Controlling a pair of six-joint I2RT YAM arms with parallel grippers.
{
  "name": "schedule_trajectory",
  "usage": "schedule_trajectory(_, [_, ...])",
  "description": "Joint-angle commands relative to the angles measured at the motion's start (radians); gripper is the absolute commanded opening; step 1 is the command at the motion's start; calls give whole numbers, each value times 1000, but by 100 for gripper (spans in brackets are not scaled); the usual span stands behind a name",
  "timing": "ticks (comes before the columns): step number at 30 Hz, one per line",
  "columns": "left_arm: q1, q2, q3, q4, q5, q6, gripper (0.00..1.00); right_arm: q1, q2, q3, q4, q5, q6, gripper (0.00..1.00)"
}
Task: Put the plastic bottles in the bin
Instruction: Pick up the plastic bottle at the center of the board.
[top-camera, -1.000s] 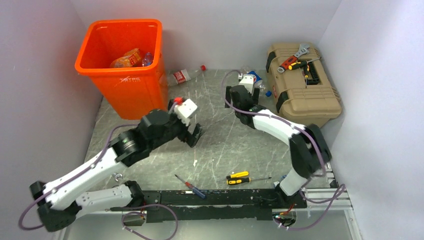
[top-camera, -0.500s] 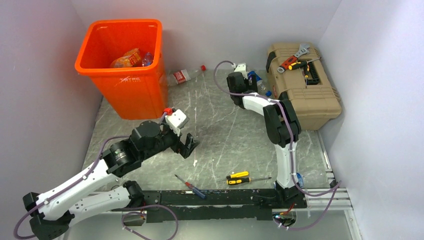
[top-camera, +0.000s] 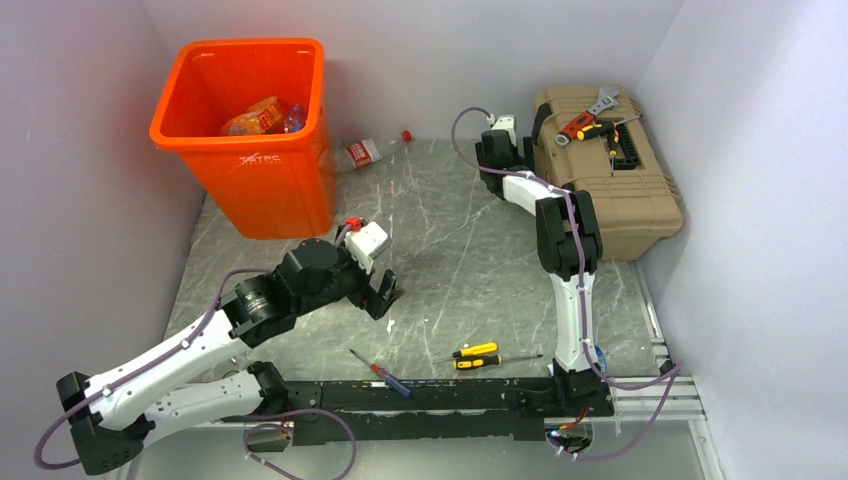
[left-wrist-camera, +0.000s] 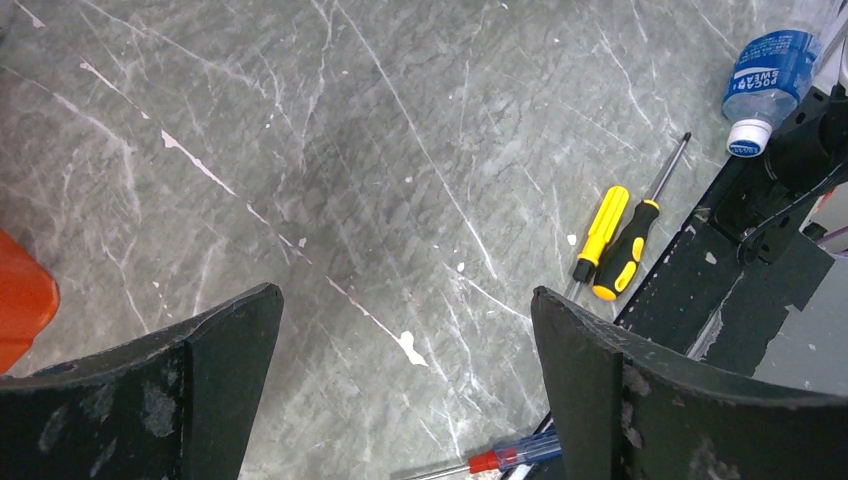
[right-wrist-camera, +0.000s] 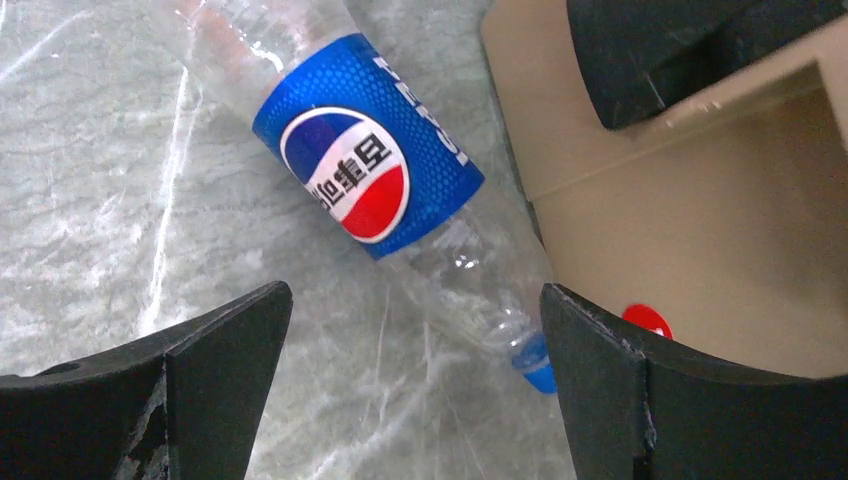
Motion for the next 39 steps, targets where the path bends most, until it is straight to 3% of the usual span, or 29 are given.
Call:
schedule_trajectory(1, [-2, 24, 28, 15, 0, -7, 100, -26, 43, 124, -97, -85, 15, 100])
schedule_trajectory(10, [-3, 48, 28, 21, 5, -14, 99, -91, 135, 316, -323, -213, 86, 100])
schedule_trajectory(19, [-2, 55, 30, 27, 20, -20, 99, -92, 137, 335, -402, -297, 138, 100])
schedule_trajectory(27, [-2, 49, 30, 22, 39, -31, 99, -21, 110, 350, -458, -323, 197, 98])
schedule_trajectory(35, [-2, 33, 25, 17, 40, -41, 99, -17, 134, 385, -575, -331, 251, 93])
schedule_trajectory(39, [-2, 30, 25, 16, 35, -46, 99, -16, 123, 356, -585, -356, 268, 80])
